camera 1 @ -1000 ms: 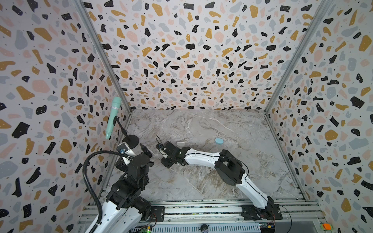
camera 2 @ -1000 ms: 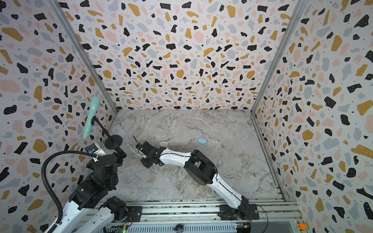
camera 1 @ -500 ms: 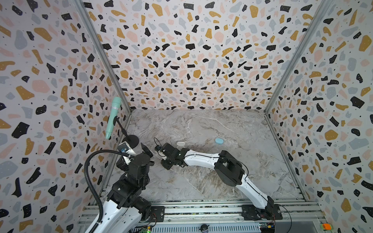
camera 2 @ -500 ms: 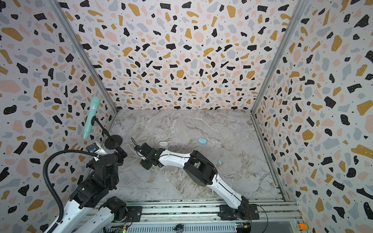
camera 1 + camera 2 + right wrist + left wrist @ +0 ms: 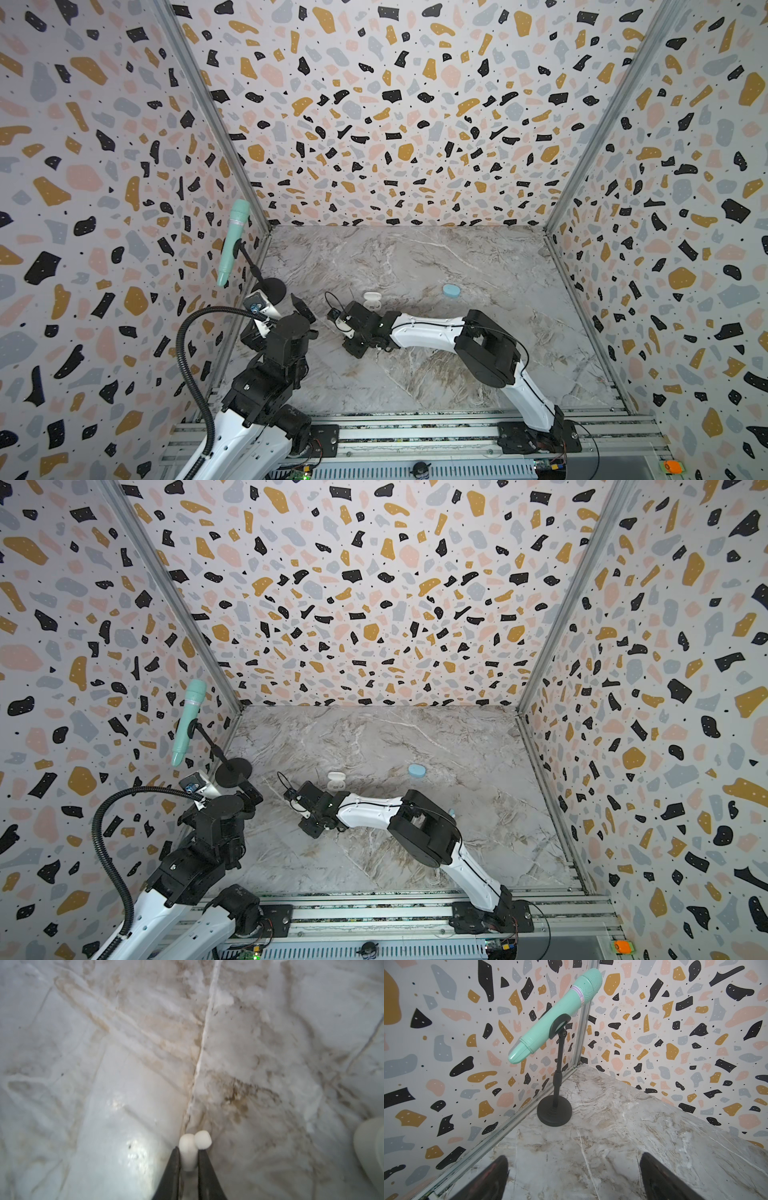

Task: Insert wireless bluetooth earbuds into charging case
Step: Move the wireless bluetooth earbud to the center of the table.

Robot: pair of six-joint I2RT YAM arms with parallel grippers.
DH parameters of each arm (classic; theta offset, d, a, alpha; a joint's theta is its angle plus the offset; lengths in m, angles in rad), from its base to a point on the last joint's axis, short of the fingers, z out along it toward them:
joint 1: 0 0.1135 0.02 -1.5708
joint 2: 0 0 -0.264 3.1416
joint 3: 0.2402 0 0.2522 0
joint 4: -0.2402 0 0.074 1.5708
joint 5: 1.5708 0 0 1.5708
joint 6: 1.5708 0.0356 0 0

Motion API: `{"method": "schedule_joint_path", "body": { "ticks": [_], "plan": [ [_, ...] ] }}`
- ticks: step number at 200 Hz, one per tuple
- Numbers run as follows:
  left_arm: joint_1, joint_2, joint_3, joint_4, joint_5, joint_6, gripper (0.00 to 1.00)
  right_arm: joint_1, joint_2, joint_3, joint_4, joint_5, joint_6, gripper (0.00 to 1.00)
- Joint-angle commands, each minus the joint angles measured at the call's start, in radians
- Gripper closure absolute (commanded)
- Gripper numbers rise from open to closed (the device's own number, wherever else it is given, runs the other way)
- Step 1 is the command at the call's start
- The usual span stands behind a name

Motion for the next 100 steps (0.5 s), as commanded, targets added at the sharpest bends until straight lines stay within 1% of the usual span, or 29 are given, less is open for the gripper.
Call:
{"method": "schedule_joint_path", "body": {
  "ticks": [1, 18, 41, 72, 100],
  "plan": [
    [0.008, -0.006, -0.013, 0.038, 0.001, 0.014, 0.0, 0.005, -0.144, -0.098, 0.025, -0.009, -0.021, 0.89],
    [0.008, -0.005, -0.014, 0.041, 0.003, 0.016, 0.0, 0.004, -0.198, -0.175, 0.026, -0.005, -0.03, 0.89],
    [0.011, -0.002, -0.014, 0.045, 0.011, 0.019, 0.0, 0.004, -0.227, -0.24, 0.009, -0.011, -0.043, 0.89],
    [0.013, -0.003, -0.013, 0.043, 0.013, 0.018, 0.0, 0.004, -0.238, -0.29, 0.01, -0.006, -0.043, 0.9],
    [0.013, -0.005, -0.014, 0.043, 0.014, 0.017, 0.0, 0.004, -0.229, -0.302, 0.003, -0.005, -0.049, 0.91]
  ]
}}
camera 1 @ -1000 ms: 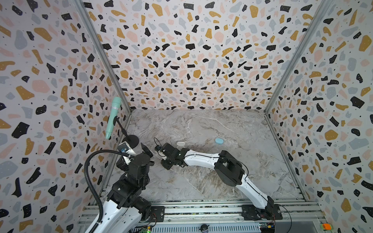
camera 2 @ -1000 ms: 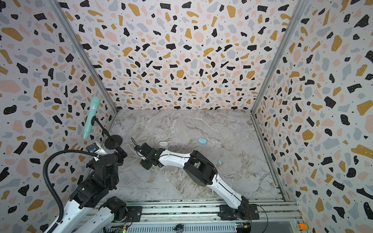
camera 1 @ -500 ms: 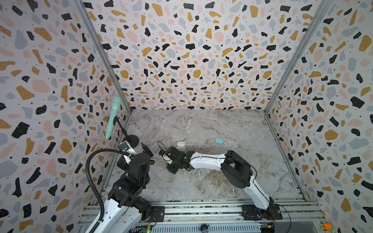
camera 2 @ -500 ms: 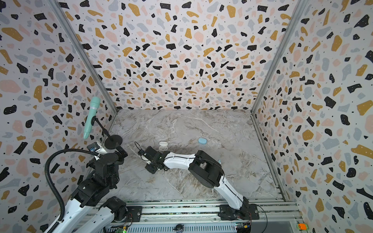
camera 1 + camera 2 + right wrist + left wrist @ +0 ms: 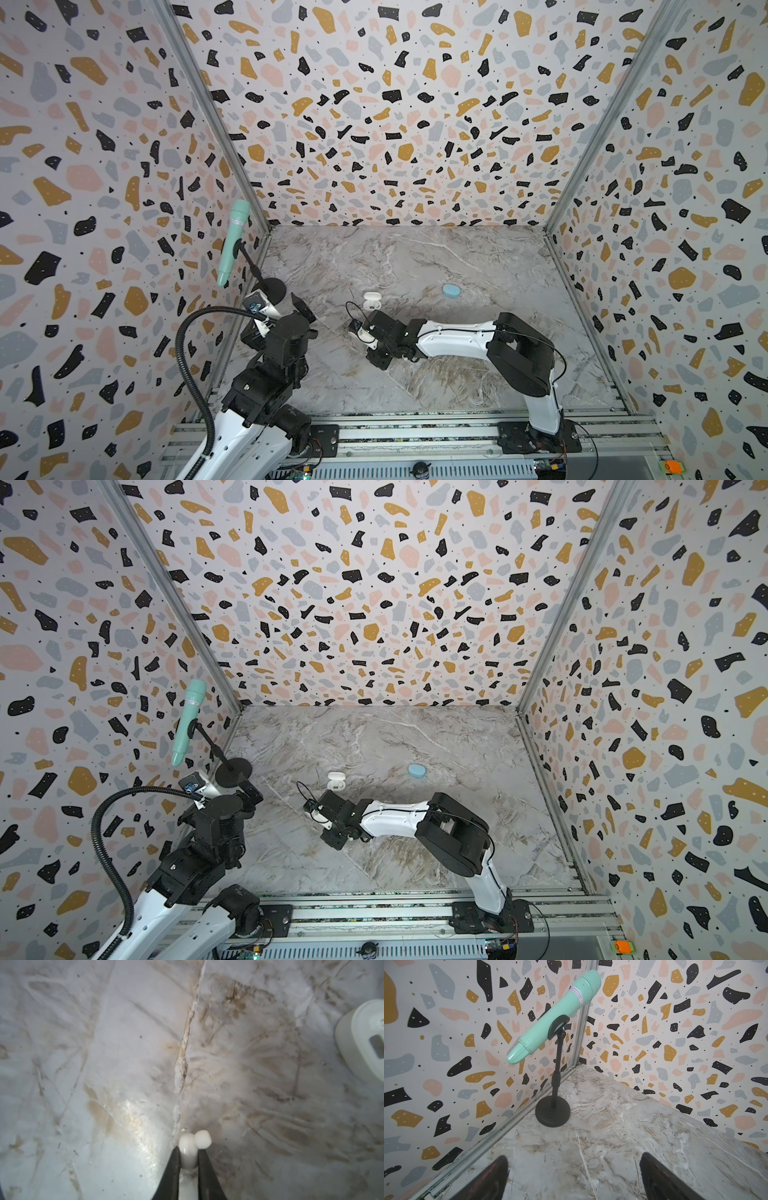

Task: Insert wireless bluetooth earbuds into charging case
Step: Move the wireless bluetooth earbud to the center of the table.

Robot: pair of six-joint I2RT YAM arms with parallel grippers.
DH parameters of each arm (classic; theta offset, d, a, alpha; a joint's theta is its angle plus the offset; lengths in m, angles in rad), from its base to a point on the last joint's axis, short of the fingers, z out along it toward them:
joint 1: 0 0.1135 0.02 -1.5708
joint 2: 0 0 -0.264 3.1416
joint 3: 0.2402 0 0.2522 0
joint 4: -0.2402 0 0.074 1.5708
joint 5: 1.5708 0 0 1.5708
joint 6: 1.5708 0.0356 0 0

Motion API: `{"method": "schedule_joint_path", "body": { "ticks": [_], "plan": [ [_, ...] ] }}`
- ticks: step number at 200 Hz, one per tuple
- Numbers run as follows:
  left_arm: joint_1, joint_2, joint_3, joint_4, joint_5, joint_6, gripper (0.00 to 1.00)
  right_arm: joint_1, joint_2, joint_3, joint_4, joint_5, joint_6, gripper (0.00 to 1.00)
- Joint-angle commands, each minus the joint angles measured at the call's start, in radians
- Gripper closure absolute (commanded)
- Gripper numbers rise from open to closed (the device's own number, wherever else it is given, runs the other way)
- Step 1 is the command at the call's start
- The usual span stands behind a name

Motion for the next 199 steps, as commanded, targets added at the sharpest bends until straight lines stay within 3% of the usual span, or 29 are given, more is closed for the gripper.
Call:
{"method": "schedule_joint_path", "body": {
  "ticks": [1, 87, 199],
  "plan": [
    [0.006, -0.006, -0.015, 0.031, 0.005, 0.018, 0.0, 0.004, -0.019, -0.002, -0.011, -0.001, -0.019, 0.91],
    [0.006, -0.011, -0.012, 0.03, 0.005, 0.018, 0.0, 0.006, 0.009, -0.007, -0.04, 0.021, -0.02, 0.89],
    [0.007, -0.015, -0.013, 0.029, 0.006, 0.017, 0.0, 0.006, -0.005, -0.006, -0.07, 0.077, -0.014, 0.68]
  ]
}}
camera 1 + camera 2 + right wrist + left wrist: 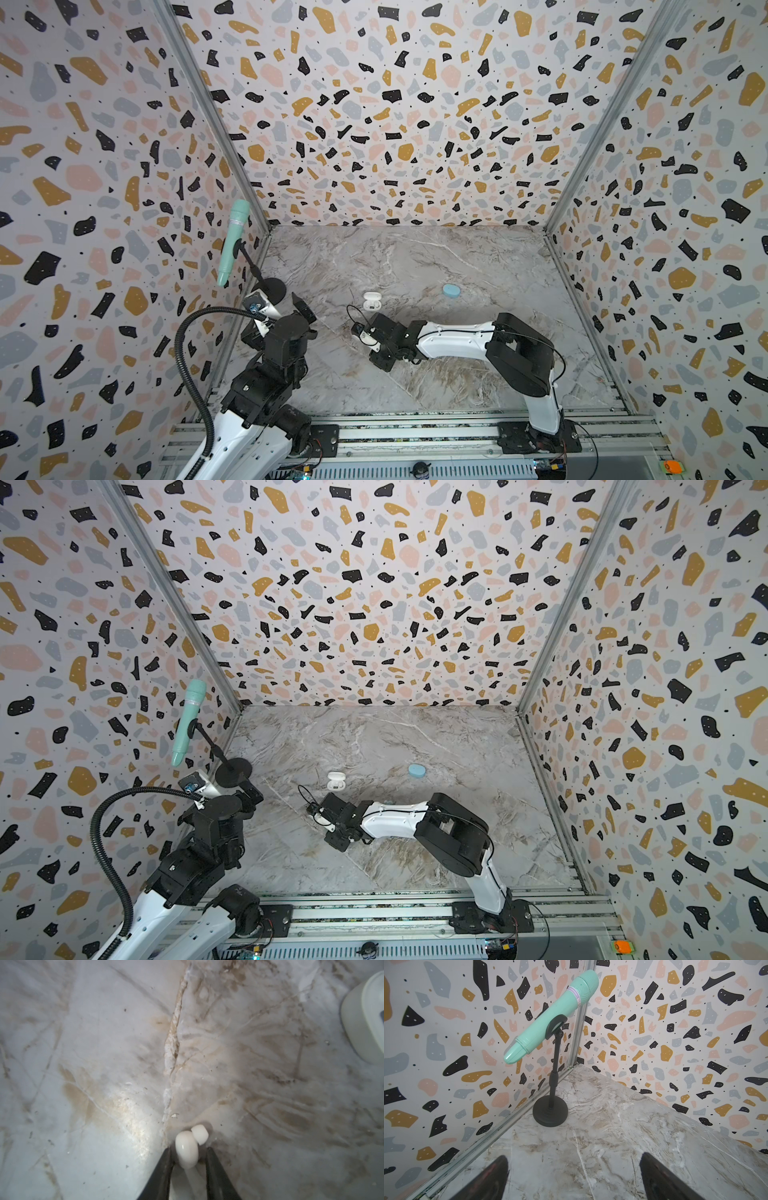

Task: Insert wireless bluetooth earbuds into charging case
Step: Move the wireless bluetooth earbud to the center of the table.

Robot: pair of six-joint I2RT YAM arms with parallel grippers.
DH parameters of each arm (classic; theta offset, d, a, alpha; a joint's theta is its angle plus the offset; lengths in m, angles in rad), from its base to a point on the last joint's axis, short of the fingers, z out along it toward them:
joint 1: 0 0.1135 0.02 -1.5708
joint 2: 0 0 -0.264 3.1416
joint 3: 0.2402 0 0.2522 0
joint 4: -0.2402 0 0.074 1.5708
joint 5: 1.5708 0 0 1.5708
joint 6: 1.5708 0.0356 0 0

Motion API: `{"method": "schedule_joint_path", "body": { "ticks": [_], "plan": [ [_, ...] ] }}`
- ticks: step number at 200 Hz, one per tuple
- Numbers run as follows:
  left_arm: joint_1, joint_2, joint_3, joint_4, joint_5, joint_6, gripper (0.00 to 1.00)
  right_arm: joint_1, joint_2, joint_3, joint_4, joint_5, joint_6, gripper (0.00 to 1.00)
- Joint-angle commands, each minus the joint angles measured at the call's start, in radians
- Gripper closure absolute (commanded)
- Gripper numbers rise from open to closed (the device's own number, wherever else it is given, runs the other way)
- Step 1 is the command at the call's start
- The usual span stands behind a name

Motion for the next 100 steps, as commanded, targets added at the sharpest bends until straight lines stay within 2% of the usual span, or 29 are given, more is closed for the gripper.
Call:
{"method": "schedule_joint_path", "body": {
  "ticks": [1, 100],
  "plan": [
    [0.007, -0.009, -0.013, 0.027, -0.008, 0.017, 0.0, 0.004, -0.008, 0.0, -0.047, 0.026, -0.003, 0.68],
    [0.007, -0.012, -0.014, 0.026, -0.006, 0.016, 0.0, -0.016, -0.009, 0.009, -0.058, 0.137, 0.013, 0.65]
  ]
}}
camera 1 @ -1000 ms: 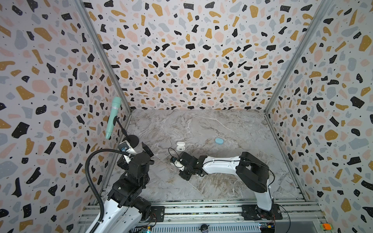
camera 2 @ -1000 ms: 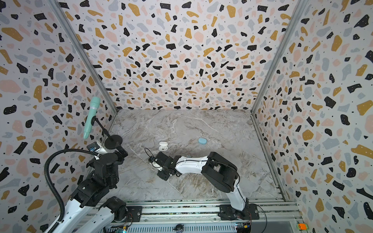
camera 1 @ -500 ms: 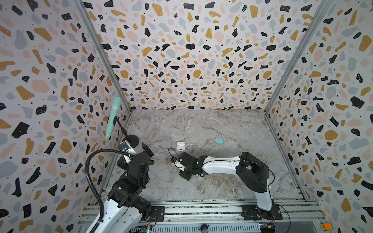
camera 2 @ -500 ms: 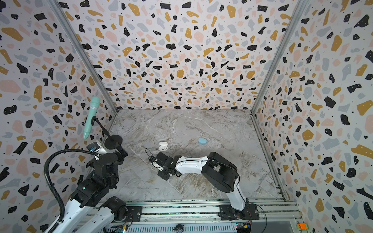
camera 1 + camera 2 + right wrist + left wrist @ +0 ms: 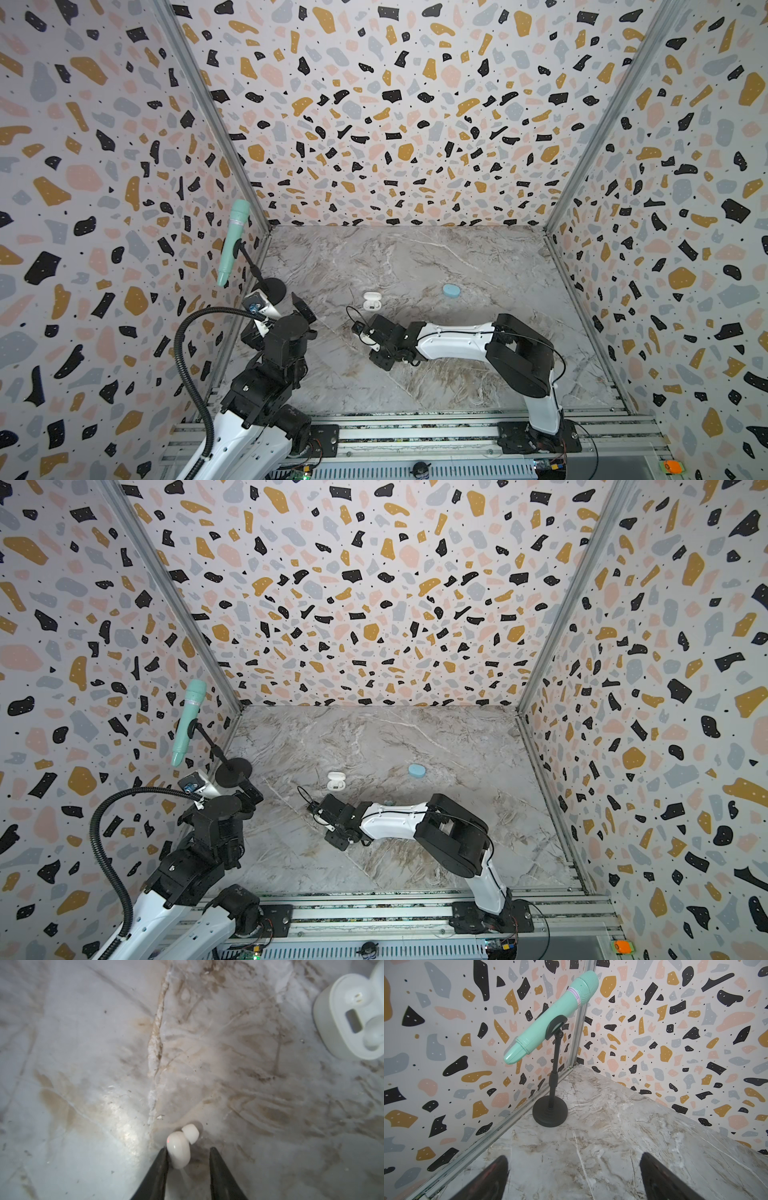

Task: Insert wireless bluetooth earbuds into charging case
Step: Move the wireless bluetooth earbud to the center of the table.

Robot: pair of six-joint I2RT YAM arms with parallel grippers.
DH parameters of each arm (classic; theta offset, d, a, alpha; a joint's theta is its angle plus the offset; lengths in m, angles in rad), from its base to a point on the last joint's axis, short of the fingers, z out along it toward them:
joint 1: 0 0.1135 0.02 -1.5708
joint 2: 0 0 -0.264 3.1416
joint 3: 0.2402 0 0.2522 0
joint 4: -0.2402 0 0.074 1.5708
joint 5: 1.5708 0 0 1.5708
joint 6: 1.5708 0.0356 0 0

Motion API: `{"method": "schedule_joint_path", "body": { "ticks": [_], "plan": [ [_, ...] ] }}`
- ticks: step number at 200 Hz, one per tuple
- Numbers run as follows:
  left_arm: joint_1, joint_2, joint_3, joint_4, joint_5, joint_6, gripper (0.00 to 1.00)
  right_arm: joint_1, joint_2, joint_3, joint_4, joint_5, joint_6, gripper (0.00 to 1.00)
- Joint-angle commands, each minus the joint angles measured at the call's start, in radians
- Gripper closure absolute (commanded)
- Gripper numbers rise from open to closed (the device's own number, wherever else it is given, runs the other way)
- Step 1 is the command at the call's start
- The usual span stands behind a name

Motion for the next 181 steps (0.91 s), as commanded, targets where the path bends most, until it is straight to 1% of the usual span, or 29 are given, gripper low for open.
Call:
{"method": "schedule_joint_path", "body": {
  "ticks": [1, 28, 50, 72, 92, 99, 118, 130, 142, 160, 166, 181],
  "plan": [
    [0.007, -0.01, -0.014, 0.024, -0.006, 0.017, 0.0, -0.014, -0.01, 0.009, -0.059, 0.048, 0.003, 0.65],
    [0.007, -0.014, -0.014, 0.025, -0.006, 0.018, 0.0, -0.016, -0.009, 0.016, -0.062, 0.066, -0.019, 0.64],
    [0.008, -0.013, -0.013, 0.025, -0.006, 0.017, 0.0, -0.015, -0.001, 0.027, -0.074, 0.112, -0.028, 0.64],
    [0.007, -0.014, -0.014, 0.026, -0.005, 0.017, 0.0, -0.021, -0.035, 0.009, -0.051, 0.112, -0.027, 0.64],
    [0.007, -0.015, -0.014, 0.026, -0.003, 0.017, 0.0, -0.035, -0.088, -0.023, -0.013, 0.064, -0.005, 0.63],
    [0.008, -0.015, -0.014, 0.027, -0.003, 0.018, 0.0, -0.042, -0.106, -0.029, -0.007, 0.029, 0.008, 0.63],
    [0.008, -0.015, -0.015, 0.027, -0.002, 0.019, 0.0, -0.05, -0.164, -0.054, 0.03, -0.042, 0.06, 0.58],
    [0.008, -0.015, -0.013, 0.027, -0.001, 0.019, 0.0, -0.062, -0.192, -0.065, 0.048, -0.109, 0.113, 0.55],
    [0.008, -0.016, -0.013, 0.028, 0.0, 0.019, 0.0, -0.078, -0.216, -0.079, 0.08, -0.176, 0.21, 0.52],
    [0.008, -0.018, -0.013, 0.029, 0.0, 0.019, 0.0, -0.115, -0.232, -0.096, 0.114, -0.266, 0.428, 0.5],
    [0.008, -0.017, -0.015, 0.029, 0.001, 0.019, 0.0, -0.123, -0.233, -0.108, 0.131, -0.292, 0.498, 0.47],
    [0.008, -0.018, -0.014, 0.029, 0.003, 0.019, 0.0, -0.124, -0.236, -0.124, 0.145, -0.289, 0.66, 0.45]
  ]
}}
